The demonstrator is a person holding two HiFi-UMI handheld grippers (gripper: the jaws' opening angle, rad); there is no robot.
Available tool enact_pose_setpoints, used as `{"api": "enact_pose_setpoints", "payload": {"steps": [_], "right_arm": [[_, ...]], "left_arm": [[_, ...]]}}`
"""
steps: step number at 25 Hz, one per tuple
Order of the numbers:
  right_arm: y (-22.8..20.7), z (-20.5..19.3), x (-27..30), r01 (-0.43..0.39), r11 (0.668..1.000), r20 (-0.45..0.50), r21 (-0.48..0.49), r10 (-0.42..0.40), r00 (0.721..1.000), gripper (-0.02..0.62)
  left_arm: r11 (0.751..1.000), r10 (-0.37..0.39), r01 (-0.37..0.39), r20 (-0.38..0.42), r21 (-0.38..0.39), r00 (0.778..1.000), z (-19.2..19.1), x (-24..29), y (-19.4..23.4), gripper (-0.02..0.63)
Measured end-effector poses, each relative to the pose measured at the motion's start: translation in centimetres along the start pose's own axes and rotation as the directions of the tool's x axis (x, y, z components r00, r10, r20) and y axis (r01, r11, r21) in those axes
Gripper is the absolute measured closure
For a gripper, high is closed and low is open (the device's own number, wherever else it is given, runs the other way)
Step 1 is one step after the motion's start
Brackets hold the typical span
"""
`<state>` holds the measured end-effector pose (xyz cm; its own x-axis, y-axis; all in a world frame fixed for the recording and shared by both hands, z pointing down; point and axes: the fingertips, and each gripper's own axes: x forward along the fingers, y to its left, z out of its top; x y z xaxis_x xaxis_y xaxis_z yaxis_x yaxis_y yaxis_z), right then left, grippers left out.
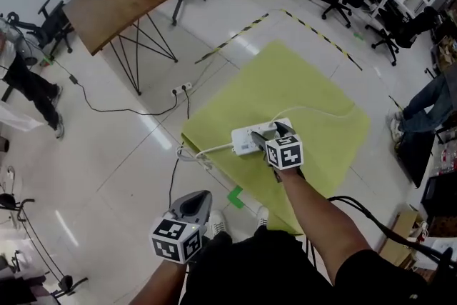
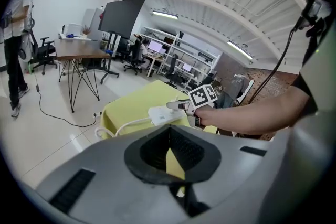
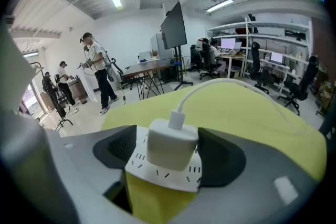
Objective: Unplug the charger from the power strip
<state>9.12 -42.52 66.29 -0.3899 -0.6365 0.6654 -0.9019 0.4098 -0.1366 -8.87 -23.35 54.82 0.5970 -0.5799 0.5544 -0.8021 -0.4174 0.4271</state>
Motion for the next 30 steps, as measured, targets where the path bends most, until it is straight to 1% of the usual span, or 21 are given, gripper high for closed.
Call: {"api": "enact_pose_setpoints", "payload": {"steps": [2, 4, 9, 13, 17, 21, 24, 27, 30], "right_arm": [[-0.4, -0.4, 0.6, 0.013, 1.0, -0.016, -0.012, -0.013, 1.0, 0.248], [-0.6, -0.4, 0.8, 0.019, 0.999, -0.023, -0.026, -0.02, 1.0, 0.295], [-0.3, -0.1, 0.8, -0.015, 0.999, -0.023, -0.037, 0.014, 1.0, 0.301], [0.0, 0.9, 0.1, -0.026, 0.998, 0.014, -0.06, 0.027, 1.0, 0.305], [-0.1, 1.2, -1.2, -0.041, 0.998, -0.002, -0.056, 0.041, 0.999, 0.305], [0.7, -0.6, -4.0, -0.089, 0.993, -0.071, -0.075, 0.084, 0.994, 0.305], [1.5, -3.4, -6.7, -0.138, 0.985, -0.142, -0.103, 0.122, 0.982, 0.305], [1.8, -7.6, -9.5, -0.171, 0.976, -0.243, -0.133, 0.135, 0.961, 0.305], [1.5, -11.9, -12.2, -0.184, 0.966, -0.368, -0.18, 0.107, 0.924, 0.305]], "left_arm": [[1.0, 0.016, -0.016, 0.003, -0.008, 1.0, -0.2, -0.2, 0.1, 0.598], [0.999, 0.03, -0.03, 0.004, -0.012, 1.0, -0.4, -0.4, 0.3, 0.598], [0.999, 0.049, -0.049, 0.008, -0.016, 0.999, -0.1, -0.7, 0.5, 0.598], [0.999, 0.039, -0.039, 0.014, -0.009, 0.999, 0.0, -0.6, 0.0, 0.598], [0.999, 0.032, -0.032, 0.019, -0.006, 0.999, 0.1, -0.3, -0.3, 0.598], [1.0, 0.016, -0.016, 0.025, 0.005, 1.0, 0.4, 0.1, -0.8, 0.598], [1.0, -0.001, 0.0, 0.027, 0.016, 1.0, 0.4, 0.4, -1.0, 0.598], [0.999, -0.021, 0.02, 0.022, 0.026, 1.0, 0.1, 1.0, -1.5, 0.598], [0.998, -0.045, 0.044, 0.011, 0.04, 0.999, 0.0, 1.5, -2.3, 0.598]]}}
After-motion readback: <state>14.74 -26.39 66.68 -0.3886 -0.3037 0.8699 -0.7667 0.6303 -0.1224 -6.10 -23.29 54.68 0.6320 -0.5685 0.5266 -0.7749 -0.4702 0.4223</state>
